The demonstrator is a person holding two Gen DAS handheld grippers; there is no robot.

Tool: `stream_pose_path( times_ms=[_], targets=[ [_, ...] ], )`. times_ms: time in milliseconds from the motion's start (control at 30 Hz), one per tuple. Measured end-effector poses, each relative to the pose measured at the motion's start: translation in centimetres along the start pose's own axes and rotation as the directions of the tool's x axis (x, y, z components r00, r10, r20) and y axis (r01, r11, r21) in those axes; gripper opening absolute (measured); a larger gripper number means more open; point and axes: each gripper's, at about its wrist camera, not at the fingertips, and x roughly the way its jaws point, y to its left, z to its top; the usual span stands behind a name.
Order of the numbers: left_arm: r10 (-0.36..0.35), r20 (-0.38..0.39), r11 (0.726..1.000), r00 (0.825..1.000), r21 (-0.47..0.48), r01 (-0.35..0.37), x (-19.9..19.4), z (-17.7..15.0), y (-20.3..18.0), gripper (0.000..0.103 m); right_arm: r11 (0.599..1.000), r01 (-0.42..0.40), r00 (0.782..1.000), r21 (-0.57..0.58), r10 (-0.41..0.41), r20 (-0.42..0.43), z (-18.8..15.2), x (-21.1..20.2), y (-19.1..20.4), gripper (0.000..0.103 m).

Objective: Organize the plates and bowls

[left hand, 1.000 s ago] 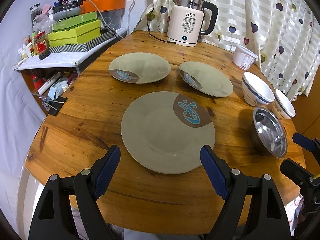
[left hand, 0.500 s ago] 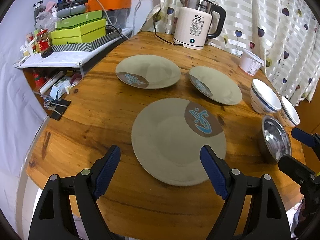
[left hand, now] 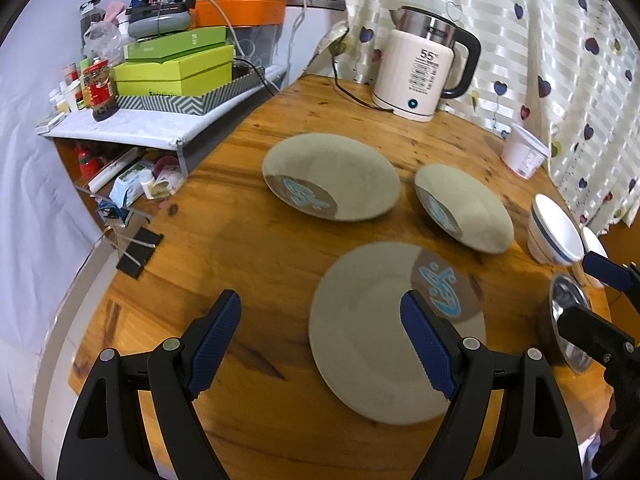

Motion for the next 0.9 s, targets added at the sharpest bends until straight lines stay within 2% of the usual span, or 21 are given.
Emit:
stream_pose_path(
  times_ms=[200,467,667,700,767,800,900],
  targets=[
    [0.020,0.012,1.000,1.000,-0.013,-0.020,1.0,1.9,1.3,0.079,1.000,-0.022,1.000,0.021,0.023,-0.010,2.5,1.7,-0.2,0.103],
    [0.026,0.011,0.999,1.000,-0.044,-0.026,3.0,4.1,2.8,0.079,0.996,-0.059,0.996,0.063,0.063,-0.069,5.6,5.3,-1.1,0.102],
    [-0.001,0.005,0.998,1.000,-0.070,0.001,4.8,5.9,3.6,0.079,0.994,-0.077,0.990,0.082,0.086,-0.111,7.7,8.3,-1.9,0.099],
    [-0.004,0.001,0.997,1.000,-0.077,0.004,5.2,6.1,3.8,0.079,0.994,-0.074,0.990,0.081,0.083,-0.116,8.1,8.8,-2.0,0.098],
    [-0.014,-0.008,0.996,1.000,-0.083,0.014,5.9,6.5,4.0,0.079,0.992,-0.086,0.987,0.087,0.097,-0.128,8.9,9.7,-2.1,0.086],
    [-0.018,-0.011,0.996,1.000,-0.086,0.017,6.2,6.7,4.1,0.079,0.992,-0.091,0.985,0.086,0.102,-0.139,9.2,10.3,-2.1,0.084],
    [-0.028,-0.017,0.996,0.999,-0.085,0.027,6.9,7.0,4.2,0.070,0.992,-0.100,0.981,0.081,0.112,-0.158,10.1,11.7,-2.1,0.081]
  ],
)
